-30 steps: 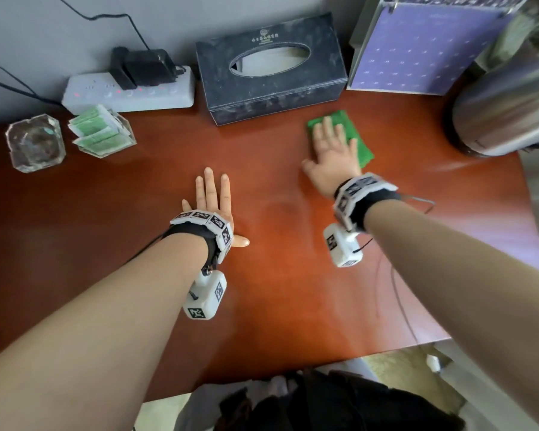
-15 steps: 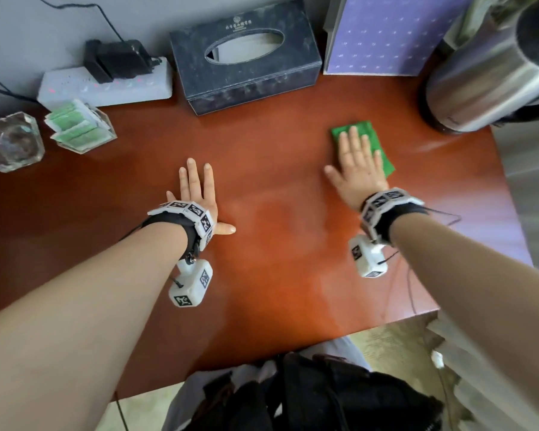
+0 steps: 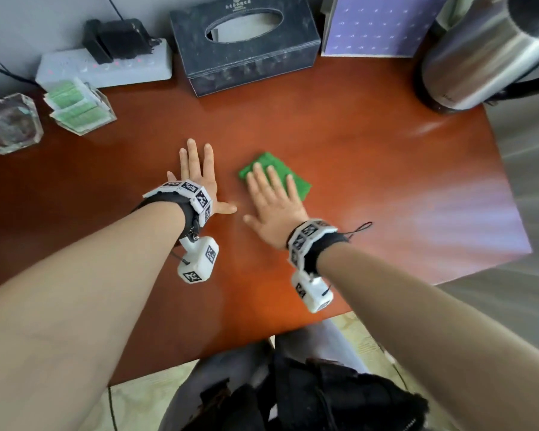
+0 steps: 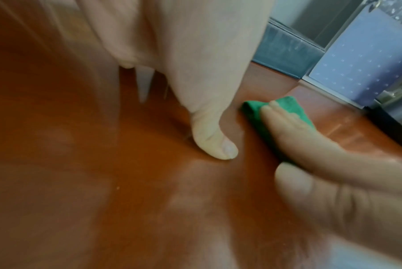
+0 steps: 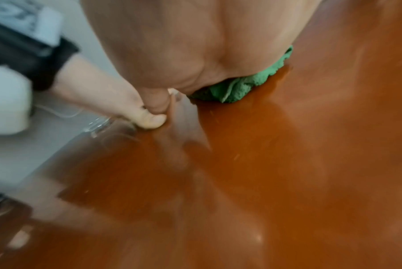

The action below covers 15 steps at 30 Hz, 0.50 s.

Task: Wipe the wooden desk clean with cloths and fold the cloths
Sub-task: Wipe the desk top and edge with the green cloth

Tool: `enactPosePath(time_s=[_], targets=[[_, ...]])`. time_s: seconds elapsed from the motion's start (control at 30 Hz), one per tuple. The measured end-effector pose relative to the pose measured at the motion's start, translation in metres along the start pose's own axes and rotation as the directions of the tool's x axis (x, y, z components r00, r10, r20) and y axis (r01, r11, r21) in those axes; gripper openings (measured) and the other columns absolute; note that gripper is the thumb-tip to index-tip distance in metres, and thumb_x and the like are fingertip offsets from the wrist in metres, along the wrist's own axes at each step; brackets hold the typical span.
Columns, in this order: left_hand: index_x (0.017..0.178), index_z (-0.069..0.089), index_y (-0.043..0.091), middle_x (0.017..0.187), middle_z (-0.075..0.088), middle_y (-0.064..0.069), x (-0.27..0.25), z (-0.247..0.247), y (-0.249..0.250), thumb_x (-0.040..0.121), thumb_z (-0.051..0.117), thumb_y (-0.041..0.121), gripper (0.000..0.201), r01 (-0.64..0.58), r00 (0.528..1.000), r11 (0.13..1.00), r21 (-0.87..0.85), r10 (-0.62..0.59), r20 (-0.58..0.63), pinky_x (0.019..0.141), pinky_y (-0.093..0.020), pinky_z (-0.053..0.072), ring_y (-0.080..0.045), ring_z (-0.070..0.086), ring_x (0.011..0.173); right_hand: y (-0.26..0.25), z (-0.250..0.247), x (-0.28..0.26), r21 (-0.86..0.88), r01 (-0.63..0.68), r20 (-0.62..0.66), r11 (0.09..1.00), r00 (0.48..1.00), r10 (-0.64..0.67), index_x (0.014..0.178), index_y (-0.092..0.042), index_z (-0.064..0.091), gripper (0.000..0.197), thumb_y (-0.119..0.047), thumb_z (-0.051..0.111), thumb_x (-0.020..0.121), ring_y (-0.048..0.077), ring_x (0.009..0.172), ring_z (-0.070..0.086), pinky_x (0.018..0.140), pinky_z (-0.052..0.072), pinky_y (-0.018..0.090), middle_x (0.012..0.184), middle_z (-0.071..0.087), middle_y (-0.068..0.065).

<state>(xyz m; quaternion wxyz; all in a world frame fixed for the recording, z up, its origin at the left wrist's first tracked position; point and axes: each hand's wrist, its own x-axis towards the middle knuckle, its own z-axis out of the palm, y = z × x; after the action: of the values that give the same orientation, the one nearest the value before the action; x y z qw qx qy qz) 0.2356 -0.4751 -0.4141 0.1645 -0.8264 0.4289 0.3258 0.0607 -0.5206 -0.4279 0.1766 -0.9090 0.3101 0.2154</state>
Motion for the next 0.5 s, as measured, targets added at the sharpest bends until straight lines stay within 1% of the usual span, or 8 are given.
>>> enactPosePath(time_s=[0.03, 0.1, 0.17, 0.23, 0.27, 0.33, 0.4, 0.5], targets=[[0.151, -0.029, 0.021, 0.154, -0.041, -0.008, -0.001, 0.001, -0.002, 0.070, 0.077, 0.061, 0.138, -0.012, 1.000, 1.000, -0.022, 0.011, -0.015, 0.118, -0.058, 0.003, -0.027, -0.027, 0.147, -0.009, 0.005, -0.006, -0.027, 0.056, 0.014, 0.998, 0.998, -0.055, 0.155, -0.016, -0.011, 0.080, -0.055, 0.028, 0.097, 0.023, 0.149, -0.015, 0.119, -0.003, 0.053, 0.161, -0.019, 0.000], [0.152, -0.026, 0.023, 0.155, -0.039, -0.007, -0.004, -0.001, -0.004, 0.071, 0.077, 0.061, 0.136, -0.027, 0.999, 0.999, -0.027, 0.026, -0.027, 0.120, -0.057, 0.003, -0.026, -0.024, 0.148, -0.002, 0.009, -0.015, -0.039, 0.117, 0.017, 0.992, 0.993, -0.117, 0.155, -0.019, -0.012, 0.074, -0.053, 0.023, 0.100, 0.020, 0.149, -0.015, 0.120, -0.004, 0.051, 0.161, -0.019, -0.003], [0.153, -0.024, 0.023, 0.157, -0.036, -0.007, -0.007, -0.002, -0.004, 0.073, 0.076, 0.061, 0.134, -0.025, 0.999, 0.999, -0.023, 0.024, -0.027, 0.120, -0.057, 0.004, -0.026, -0.022, 0.149, 0.027, 0.009, -0.021, 0.005, 0.074, -0.015, 0.997, 0.997, -0.074, 0.155, -0.023, -0.011, 0.070, -0.051, 0.024, 0.101, 0.018, 0.149, -0.013, 0.121, -0.002, 0.049, 0.162, -0.017, -0.006], [0.154, -0.020, 0.022, 0.159, -0.032, -0.008, -0.012, -0.001, -0.001, 0.076, 0.075, 0.057, 0.128, -0.023, 0.999, 0.999, -0.037, 0.022, -0.030, 0.120, -0.057, 0.007, -0.027, -0.019, 0.150, 0.065, 0.009, -0.032, 0.099, -0.090, -0.056, 0.991, 0.994, 0.096, 0.155, -0.024, -0.008, 0.070, -0.051, 0.027, 0.101, 0.019, 0.150, -0.011, 0.121, 0.000, 0.049, 0.162, -0.014, -0.007], [0.155, -0.018, 0.021, 0.159, -0.030, -0.009, -0.015, 0.001, 0.002, 0.080, 0.074, 0.054, 0.123, -0.027, 0.999, 0.998, -0.048, 0.025, -0.039, 0.120, -0.057, 0.009, -0.028, -0.017, 0.150, 0.089, 0.010, -0.041, 0.150, -0.182, -0.075, 0.972, 0.978, 0.195, 0.155, -0.024, -0.007, 0.070, -0.051, 0.027, 0.101, 0.019, 0.150, -0.010, 0.121, -0.001, 0.049, 0.162, -0.014, -0.007], [0.156, -0.013, 0.018, 0.161, -0.027, -0.010, -0.024, 0.012, 0.006, 0.090, 0.065, 0.047, 0.107, -0.045, 0.996, 0.997, -0.060, 0.040, -0.074, 0.121, -0.056, 0.011, -0.028, -0.014, 0.151, 0.137, 0.014, -0.063, 0.247, -0.347, -0.078, 0.905, 0.924, 0.375, 0.155, -0.024, -0.007, 0.070, -0.052, 0.027, 0.101, 0.020, 0.150, -0.010, 0.120, -0.003, 0.048, 0.162, -0.014, -0.006], [0.156, -0.011, 0.017, 0.161, -0.025, -0.011, -0.037, 0.029, 0.008, 0.098, 0.054, 0.040, 0.090, -0.073, 0.991, 0.996, -0.050, 0.067, -0.114, 0.121, -0.054, 0.012, -0.027, -0.013, 0.151, 0.179, 0.017, -0.091, 0.335, -0.480, -0.048, 0.811, 0.851, 0.524, 0.155, -0.025, -0.007, 0.070, -0.052, 0.029, 0.101, 0.021, 0.150, -0.011, 0.120, -0.004, 0.049, 0.162, -0.015, -0.006], [0.155, -0.016, 0.016, 0.159, -0.029, -0.011, -0.056, 0.057, 0.011, 0.102, 0.042, 0.041, 0.083, -0.124, 0.985, 0.992, 0.031, 0.127, -0.114, 0.122, -0.052, 0.009, -0.027, -0.015, 0.151, 0.211, 0.021, -0.120, 0.398, -0.593, -0.004, 0.700, 0.762, 0.648, 0.156, -0.024, -0.006, 0.072, -0.053, 0.030, 0.100, 0.021, 0.150, -0.010, 0.120, -0.002, 0.052, 0.162, -0.015, -0.005]])
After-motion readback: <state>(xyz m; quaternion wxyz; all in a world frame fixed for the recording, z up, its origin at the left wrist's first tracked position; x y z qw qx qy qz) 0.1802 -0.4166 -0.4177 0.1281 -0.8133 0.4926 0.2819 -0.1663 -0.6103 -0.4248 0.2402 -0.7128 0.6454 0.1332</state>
